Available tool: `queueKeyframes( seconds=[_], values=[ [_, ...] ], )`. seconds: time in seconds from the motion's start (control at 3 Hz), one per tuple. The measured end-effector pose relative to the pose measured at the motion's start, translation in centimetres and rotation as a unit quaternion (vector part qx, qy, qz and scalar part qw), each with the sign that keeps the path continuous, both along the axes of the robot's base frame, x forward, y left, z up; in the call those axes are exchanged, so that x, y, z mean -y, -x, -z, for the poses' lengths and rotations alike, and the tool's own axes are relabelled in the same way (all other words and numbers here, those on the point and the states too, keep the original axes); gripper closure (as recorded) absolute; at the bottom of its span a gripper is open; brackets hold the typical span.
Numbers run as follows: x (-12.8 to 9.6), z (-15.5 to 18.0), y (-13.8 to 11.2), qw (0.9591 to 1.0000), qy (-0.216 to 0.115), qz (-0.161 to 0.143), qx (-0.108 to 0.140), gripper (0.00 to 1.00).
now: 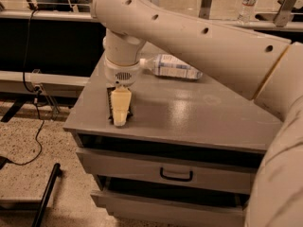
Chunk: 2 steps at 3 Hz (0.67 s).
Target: Pick rxbar chocolate
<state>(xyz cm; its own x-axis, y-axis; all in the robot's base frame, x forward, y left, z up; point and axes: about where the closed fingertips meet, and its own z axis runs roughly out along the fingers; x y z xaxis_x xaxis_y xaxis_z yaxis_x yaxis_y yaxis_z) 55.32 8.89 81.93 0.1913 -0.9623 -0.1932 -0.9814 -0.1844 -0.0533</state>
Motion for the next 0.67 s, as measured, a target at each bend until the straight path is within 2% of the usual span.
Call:
queueKeyframes(
  seconds=[0.33,0.67],
  values=[
    [0.0,-0.98,0.0,1.0,0.0,0.0,0.0,0.79],
    [0.0,-1.45,0.0,1.0,0.0,0.0,0.0,1.0]
  ],
)
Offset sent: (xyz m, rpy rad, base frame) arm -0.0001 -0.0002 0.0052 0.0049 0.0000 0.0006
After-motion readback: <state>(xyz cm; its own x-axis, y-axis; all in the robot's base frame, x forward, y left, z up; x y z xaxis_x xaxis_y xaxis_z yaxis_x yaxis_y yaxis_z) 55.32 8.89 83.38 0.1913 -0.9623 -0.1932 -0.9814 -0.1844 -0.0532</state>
